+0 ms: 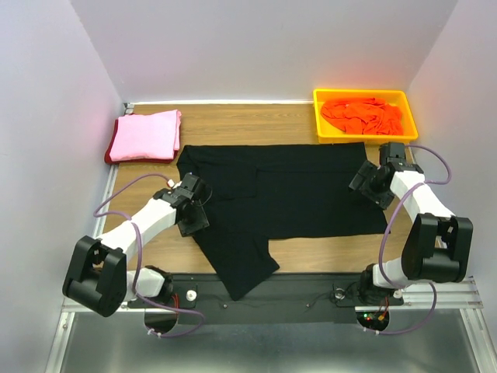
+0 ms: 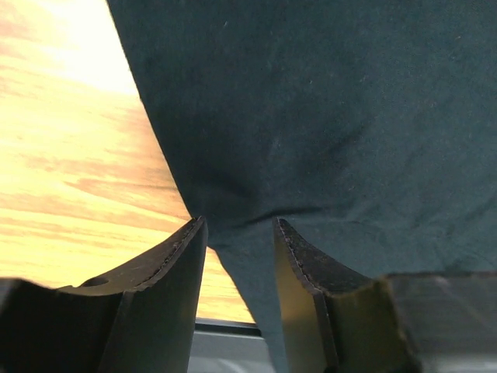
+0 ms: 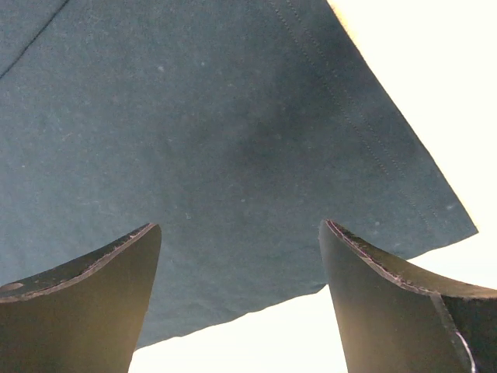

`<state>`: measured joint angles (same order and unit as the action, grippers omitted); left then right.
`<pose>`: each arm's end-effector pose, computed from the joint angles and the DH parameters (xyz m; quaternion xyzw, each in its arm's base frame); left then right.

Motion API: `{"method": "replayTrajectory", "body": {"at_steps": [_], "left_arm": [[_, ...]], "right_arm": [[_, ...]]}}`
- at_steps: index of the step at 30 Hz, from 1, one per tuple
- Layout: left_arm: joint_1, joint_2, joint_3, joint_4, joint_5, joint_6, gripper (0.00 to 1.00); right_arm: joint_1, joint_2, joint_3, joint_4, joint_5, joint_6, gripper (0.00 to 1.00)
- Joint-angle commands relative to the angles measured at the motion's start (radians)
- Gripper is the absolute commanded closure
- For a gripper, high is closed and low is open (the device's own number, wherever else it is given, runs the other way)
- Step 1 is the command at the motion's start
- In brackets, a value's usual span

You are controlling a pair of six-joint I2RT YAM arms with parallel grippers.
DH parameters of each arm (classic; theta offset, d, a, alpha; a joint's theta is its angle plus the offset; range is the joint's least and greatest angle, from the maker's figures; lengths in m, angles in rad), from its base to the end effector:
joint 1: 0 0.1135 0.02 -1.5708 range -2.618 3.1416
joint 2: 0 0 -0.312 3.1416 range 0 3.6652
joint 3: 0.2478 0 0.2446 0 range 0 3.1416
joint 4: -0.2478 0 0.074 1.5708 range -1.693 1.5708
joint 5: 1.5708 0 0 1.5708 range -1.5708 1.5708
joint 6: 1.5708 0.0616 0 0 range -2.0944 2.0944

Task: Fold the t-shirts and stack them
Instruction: Fold the tshirt

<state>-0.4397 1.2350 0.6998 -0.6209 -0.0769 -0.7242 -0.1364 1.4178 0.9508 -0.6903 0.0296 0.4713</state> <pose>0.1887 -0.0835 0.2148 -0.1465 0.9669 -0.0816 0.1925 0.2630 -0.0379 0.2445 0.2957 0.9329 0.0199 0.2048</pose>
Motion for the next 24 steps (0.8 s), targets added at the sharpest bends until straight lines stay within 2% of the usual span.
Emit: {"method": "replayTrajectory", "body": {"at_steps": [1, 14, 24], "left_arm": [[-0.010, 0.003, -0.003, -0.040, -0.034, -0.101, 0.51], [-0.013, 0.092, 0.041, -0.112, -0.095, -0.204, 0.50], [-0.013, 0.173, 0.084, -0.103, -0.084, -0.172, 0.50]], "right_arm": [[-0.005, -0.025, 0.020, 0.000, -0.055, 0.006, 0.12], [-0.005, -0.005, -0.020, 0.063, -0.172, 0.030, 0.12], [-0.005, 0.023, -0.057, 0.110, -0.191, 0.036, 0.12]]}}
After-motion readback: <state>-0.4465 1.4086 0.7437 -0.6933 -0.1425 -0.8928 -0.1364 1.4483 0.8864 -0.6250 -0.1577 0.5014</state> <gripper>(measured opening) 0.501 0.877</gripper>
